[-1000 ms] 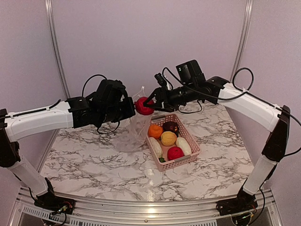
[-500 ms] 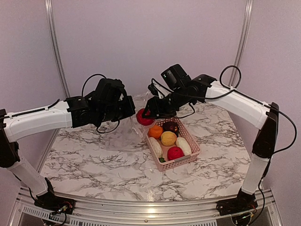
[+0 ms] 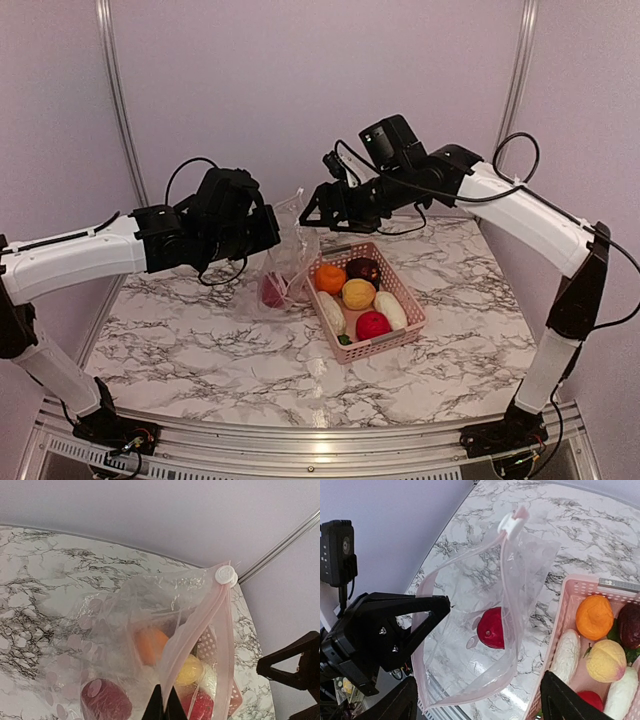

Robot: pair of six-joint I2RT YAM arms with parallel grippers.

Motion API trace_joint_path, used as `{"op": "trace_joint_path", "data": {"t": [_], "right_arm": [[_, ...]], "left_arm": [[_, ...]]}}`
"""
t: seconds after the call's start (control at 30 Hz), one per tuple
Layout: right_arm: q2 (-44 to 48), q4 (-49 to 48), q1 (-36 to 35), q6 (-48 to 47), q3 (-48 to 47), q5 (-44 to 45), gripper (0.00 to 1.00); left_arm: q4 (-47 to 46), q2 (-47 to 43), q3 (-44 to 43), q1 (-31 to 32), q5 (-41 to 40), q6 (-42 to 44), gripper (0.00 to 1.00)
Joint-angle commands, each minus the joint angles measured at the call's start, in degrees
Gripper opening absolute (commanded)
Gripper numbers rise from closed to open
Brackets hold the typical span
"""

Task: Place the food in the zip-top bag and seal the zipper
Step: Place the fake fruit in the zipper food storage bag, then pick up the fake fruit from the bin.

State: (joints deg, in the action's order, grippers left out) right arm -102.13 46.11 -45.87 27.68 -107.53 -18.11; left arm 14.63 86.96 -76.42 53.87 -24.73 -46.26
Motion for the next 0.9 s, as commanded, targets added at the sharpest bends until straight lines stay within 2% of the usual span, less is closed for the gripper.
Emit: {"op": "trace_joint_path", "data": {"t": [0.0, 0.1, 0.2, 0.3, 0.37, 0.47, 0.53, 0.6, 0.77, 0.87], "right_arm": [[6.1, -1.8, 3.7, -0.1, 0.9, -0.6, 0.8], [8.9, -1.8, 6.2, -0.8, 4.9, -0.4, 0.78], [11.1, -1.7, 8.3, -1.8, 8.8, -0.1, 0.78], [12.3, -1.5, 9.2, -2.6, 11.5, 0.2, 0.78], [12.3, -1.4, 9.2, -2.9, 12.4, 0.2, 0.78], [11.8, -1.4, 9.3, -3.3, 13.1, 0.1, 0.78], [11.0, -1.2, 9.3, -3.8, 12.8, -0.3, 0.78], [10.1, -0.2, 9.3, -4.9, 11.6, -0.2, 0.78], [7.6, 4.1, 9.4, -8.7, 10.8, 2.6, 0.78], [6.7, 4.6, 9.4, -9.2, 12.2, 2.0, 0.77]], "left_arm": [[4.3, -3.7, 0.4, -0.9, -3.6, 1.2, 0.0], [11.5, -6.6, -2.4, -2.6, -6.1, 4.9, 0.0], [24.9, -10.5, -7.6, -3.8, -15.8, 10.9, 0.0], [31.7, -15.3, -10.7, -5.7, -22.5, 17.5, 0.0], [33.0, -17.5, -12.5, -6.4, -23.8, 21.2, 0.0], [33.7, -12.5, -14.5, -6.4, -15.2, 26.7, 0.0], [39.0, -5.0, -18.4, -6.3, -9.9, 25.8, 0.0], [41.8, 0.1, -21.0, -6.3, -8.6, 23.5, 0.0], [31.3, 1.0, -16.1, -6.2, -5.5, 20.9, 0.0], [28.3, 1.8, -14.9, -6.3, -2.2, 19.4, 0.0]]}}
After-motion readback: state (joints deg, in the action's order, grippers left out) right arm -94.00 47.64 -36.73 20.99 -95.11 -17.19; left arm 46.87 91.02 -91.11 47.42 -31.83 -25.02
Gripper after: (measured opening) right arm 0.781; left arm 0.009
